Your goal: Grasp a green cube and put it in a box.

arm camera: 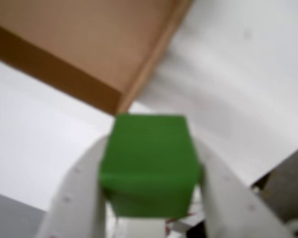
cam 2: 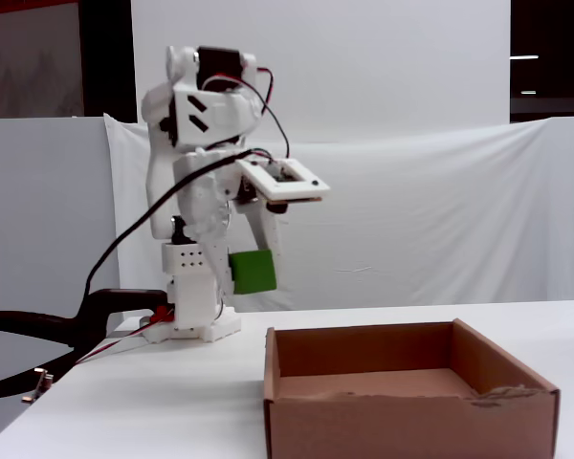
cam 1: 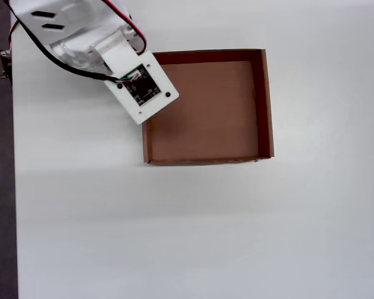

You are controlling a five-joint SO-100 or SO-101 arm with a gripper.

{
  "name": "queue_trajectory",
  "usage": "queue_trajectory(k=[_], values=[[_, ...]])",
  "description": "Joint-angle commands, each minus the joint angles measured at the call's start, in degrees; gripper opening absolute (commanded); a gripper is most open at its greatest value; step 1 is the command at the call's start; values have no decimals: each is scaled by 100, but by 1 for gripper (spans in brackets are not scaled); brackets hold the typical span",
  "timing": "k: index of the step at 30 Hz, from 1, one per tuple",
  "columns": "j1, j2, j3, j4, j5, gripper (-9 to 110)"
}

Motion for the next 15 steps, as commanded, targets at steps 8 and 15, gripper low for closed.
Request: queue_trajectory(k=[8, 15], values=[[-422, -800, -747, -483, 62, 13], [-519, -1652, -1406, -378, 62, 13]])
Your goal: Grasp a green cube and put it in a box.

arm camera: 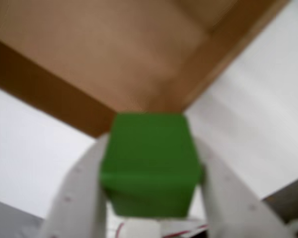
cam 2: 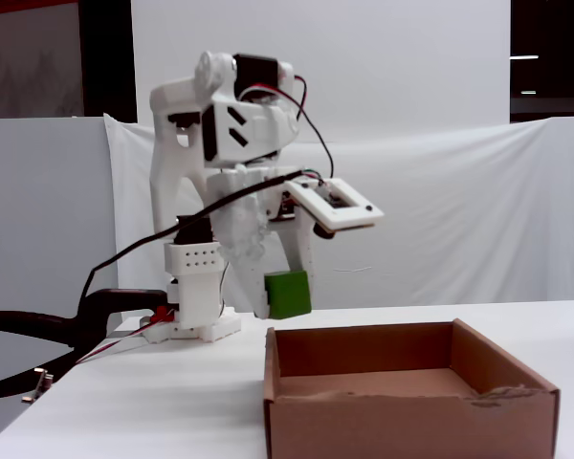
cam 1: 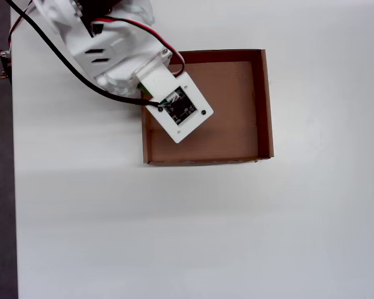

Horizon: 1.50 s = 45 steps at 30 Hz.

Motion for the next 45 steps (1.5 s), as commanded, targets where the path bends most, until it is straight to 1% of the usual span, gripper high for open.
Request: queue_trajectory(k=[1, 14, 25, 45], values=[[-123, -123, -483, 26, 26, 13], [-606, -1072, -1063, 88, 308, 12], [-563, -2021, -1890, 62, 475, 12], [-694, -2883, -2030, -79, 492, 13]])
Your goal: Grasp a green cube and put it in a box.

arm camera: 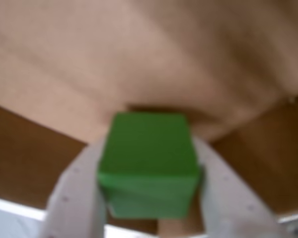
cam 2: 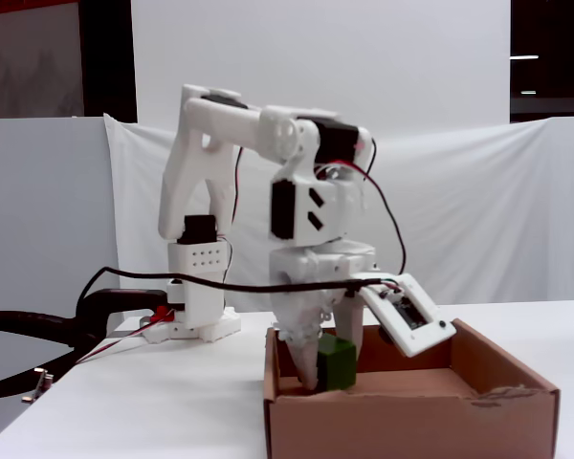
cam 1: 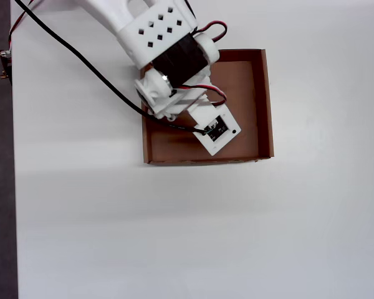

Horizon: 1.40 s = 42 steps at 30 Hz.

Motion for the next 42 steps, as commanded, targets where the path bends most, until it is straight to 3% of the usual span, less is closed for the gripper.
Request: queue_trajectory(k=[1, 21, 28, 42], values=[[-62, 35, -316, -53, 18, 13], [-123, -290, -439, -158, 35, 13], [-79, -264, -439, -185, 35, 21], [606, 1512, 88, 18, 132, 22]])
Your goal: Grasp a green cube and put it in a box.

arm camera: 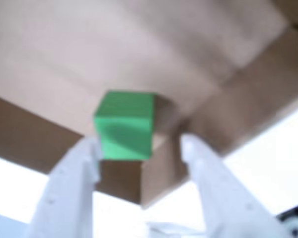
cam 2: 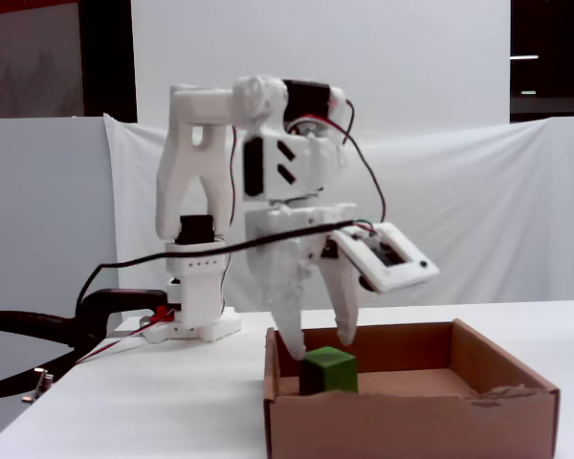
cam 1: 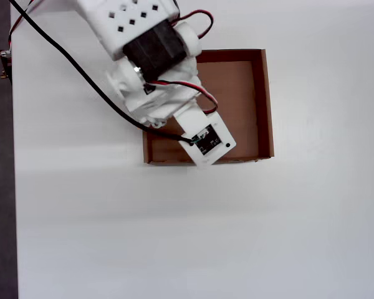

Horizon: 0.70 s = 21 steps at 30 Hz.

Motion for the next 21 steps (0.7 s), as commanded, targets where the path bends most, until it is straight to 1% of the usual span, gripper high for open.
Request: queue_trajectory(k=[1, 3, 4, 12, 16, 17, 18, 21], values=[[185, 650, 53, -79, 132, 22], [501, 1195, 396, -44, 220, 22], [905, 1749, 712, 62, 272, 22], [2751, 4122, 2628, 185, 642, 22], [3419, 5115, 3753, 343, 773, 22], [3498, 5309, 3990, 352, 879, 22], [3718, 6029, 4887, 211, 1512, 22], [3753, 6609, 5555, 97, 1863, 22]])
